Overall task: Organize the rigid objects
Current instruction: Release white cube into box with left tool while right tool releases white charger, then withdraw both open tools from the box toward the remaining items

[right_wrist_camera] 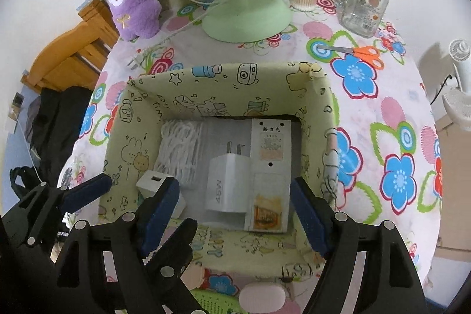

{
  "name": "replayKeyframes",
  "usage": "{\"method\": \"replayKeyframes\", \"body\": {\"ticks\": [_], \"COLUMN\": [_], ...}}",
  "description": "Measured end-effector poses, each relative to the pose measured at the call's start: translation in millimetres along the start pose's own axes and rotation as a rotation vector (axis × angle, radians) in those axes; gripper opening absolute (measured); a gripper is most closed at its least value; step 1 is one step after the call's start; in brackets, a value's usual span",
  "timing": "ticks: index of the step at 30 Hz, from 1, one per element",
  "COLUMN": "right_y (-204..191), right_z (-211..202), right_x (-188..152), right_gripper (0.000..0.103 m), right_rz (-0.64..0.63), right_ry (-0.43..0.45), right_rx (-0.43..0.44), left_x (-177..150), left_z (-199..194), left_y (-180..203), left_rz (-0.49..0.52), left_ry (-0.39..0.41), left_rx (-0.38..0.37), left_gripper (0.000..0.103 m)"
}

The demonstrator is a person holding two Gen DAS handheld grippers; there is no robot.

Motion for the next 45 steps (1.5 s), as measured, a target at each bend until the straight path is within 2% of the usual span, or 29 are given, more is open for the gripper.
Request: {"method": "replayKeyframes", "body": {"ticks": [45], "right_y": [-23.2], "right_z": [-103.5], "right_x": [-71.8], "right_gripper": [0.081], "right_rz": [0.012], "right_ry": [0.176], "right_rx": [-0.118], "left_x": [-58.3], "left_z": [-79.7], "left_y": [-10.6], "left_rz": [0.054], "left_ry": [0.151], "left_rx": [0.003], "left_gripper": [0.090]}}
Point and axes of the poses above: each gripper's, at about its wrist camera, not at the fingertips, and z roughly the way its jaws point, y to its right, x to its top, the point moved 7 cm from there along z, roughly the way its jaws point, and after that the axes turned 4 degrees about x, right-handed, at the moved point
